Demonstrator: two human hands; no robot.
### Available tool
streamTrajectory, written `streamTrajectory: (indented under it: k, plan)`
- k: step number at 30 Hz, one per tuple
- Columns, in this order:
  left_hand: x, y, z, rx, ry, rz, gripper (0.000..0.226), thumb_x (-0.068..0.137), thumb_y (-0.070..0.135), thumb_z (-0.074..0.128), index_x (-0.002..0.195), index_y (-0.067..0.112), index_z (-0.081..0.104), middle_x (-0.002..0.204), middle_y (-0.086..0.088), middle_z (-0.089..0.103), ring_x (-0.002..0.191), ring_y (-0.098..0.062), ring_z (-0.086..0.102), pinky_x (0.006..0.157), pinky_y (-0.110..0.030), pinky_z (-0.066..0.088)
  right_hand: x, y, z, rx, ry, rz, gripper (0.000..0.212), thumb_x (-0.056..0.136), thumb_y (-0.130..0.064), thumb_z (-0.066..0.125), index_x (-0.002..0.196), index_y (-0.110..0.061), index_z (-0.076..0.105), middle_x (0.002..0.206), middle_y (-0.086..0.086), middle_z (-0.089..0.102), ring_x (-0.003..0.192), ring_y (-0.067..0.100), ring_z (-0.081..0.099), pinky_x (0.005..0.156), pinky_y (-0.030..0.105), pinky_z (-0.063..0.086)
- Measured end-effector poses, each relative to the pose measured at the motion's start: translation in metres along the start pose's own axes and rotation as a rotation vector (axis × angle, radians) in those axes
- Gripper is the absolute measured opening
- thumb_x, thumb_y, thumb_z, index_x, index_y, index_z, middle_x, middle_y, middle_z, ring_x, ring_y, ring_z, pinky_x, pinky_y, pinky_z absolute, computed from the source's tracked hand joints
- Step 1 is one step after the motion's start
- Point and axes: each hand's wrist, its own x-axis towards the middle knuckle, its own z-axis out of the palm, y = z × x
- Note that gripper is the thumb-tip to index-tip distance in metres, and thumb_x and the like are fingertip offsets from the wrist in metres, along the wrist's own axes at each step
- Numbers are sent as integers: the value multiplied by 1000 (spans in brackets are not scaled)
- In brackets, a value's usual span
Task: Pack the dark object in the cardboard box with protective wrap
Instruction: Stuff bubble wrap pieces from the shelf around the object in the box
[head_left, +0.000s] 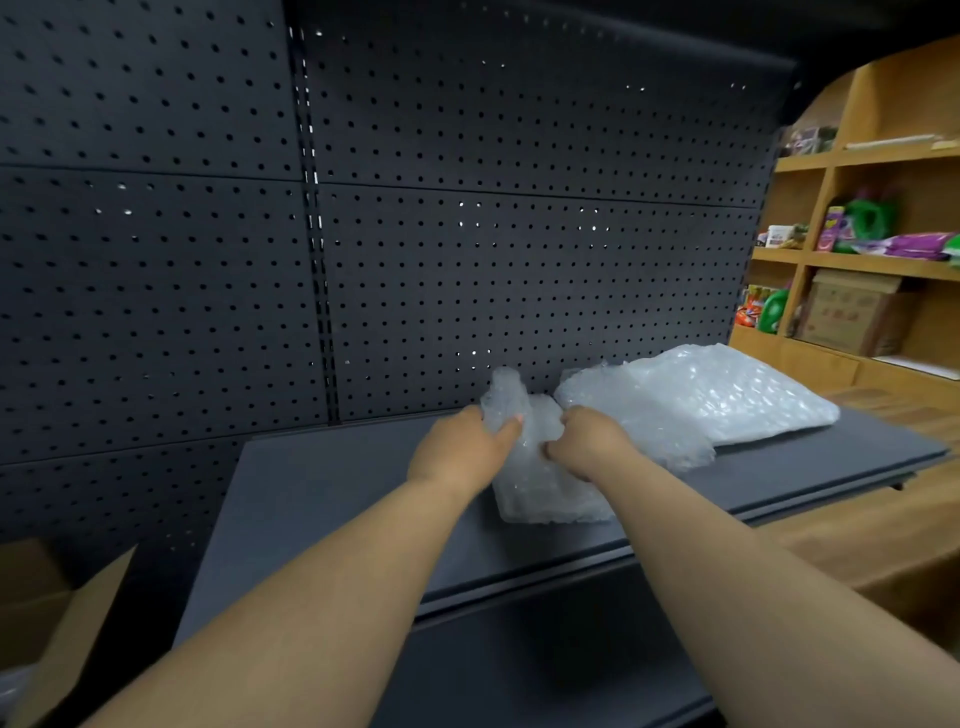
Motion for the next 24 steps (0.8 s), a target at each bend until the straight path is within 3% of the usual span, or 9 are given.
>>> streamTrajectory:
  k: [3, 6, 8, 10, 13, 16, 20, 22, 24]
  plan:
    - [8, 7, 4, -87, -36, -43, 45, 90, 48, 51, 111, 9, 60, 112, -8, 66, 102, -27, 61, 74, -29, 44, 1, -4, 4, -21, -55, 33, 48, 90, -28, 58, 133, -9, 46, 125, 12, 59, 114, 30, 58, 95, 39, 49]
    - [11, 9, 5, -37, -65, -44, 31, 87, 32, 59, 108, 10, 61, 109, -9, 67, 100, -27, 62, 72, -28, 44, 3, -4, 8, 0, -54, 39, 41, 86, -22, 59, 123, -7, 49, 114, 12, 61, 109, 30, 60, 87, 37, 49]
    - [11, 6, 4, -12, -75, -36, 27, 87, 23, 58, 111, 11, 61, 112, -9, 66, 101, -26, 62, 73, -27, 44, 4, -3, 9, 1, -65, 32, 33, 84, -24, 62, 110, -7, 51, 97, 8, 58, 102, 29, 61, 78, 33, 47]
    - [10, 0, 3, -31, -71, -36, 29, 88, 19, 56, 116, 12, 58, 116, -8, 63, 102, -25, 60, 74, -26, 43, 3, -4, 6, -23, -87, 22, 26, 84, -28, 64, 84, -10, 46, 77, 2, 49, 91, 27, 57, 74, 31, 43]
    - [11, -9, 5, -31, -79, -12, 47, 86, 14, 56, 133, 18, 47, 127, -7, 58, 107, -24, 57, 79, -27, 46, -1, -9, 2, -66, -133, 12, 42, 90, -32, 59, 63, -20, 30, 67, 0, 38, 88, 22, 46, 77, 30, 38]
    - [12, -14, 4, 28, -101, 30, 64, 87, 13, 56, 146, 25, 34, 138, -5, 50, 119, -23, 53, 90, -27, 44, 1, -10, 2, -34, -149, 37, 40, 87, -32, 63, 63, -18, 34, 68, 1, 40, 86, 23, 47, 75, 29, 40]
    - [13, -19, 2, 13, -119, 31, 57, 88, 14, 57, 141, 20, 39, 131, -6, 55, 114, -24, 56, 85, -27, 44, 4, -11, 6, 53, -184, 61, 32, 89, -28, 61, 69, -12, 42, 70, 2, 42, 75, 20, 48, 67, 25, 40]
    - [14, -20, 1, -6, -124, 9, 56, 87, 16, 60, 140, 17, 40, 129, -7, 56, 113, -25, 56, 82, -26, 43, 6, -13, 9, 164, -171, 68, 24, 85, -23, 66, 93, -5, 53, 81, 4, 51, 70, 17, 50, 60, 23, 40]
    - [15, -22, 1, -33, -131, -21, 64, 85, 17, 64, 143, 17, 36, 132, -8, 54, 116, -24, 55, 81, -25, 42, 8, -15, 12, 267, -168, 62, 47, 82, -20, 70, 120, -2, 50, 100, 7, 54, 83, 20, 53, 60, 24, 41]
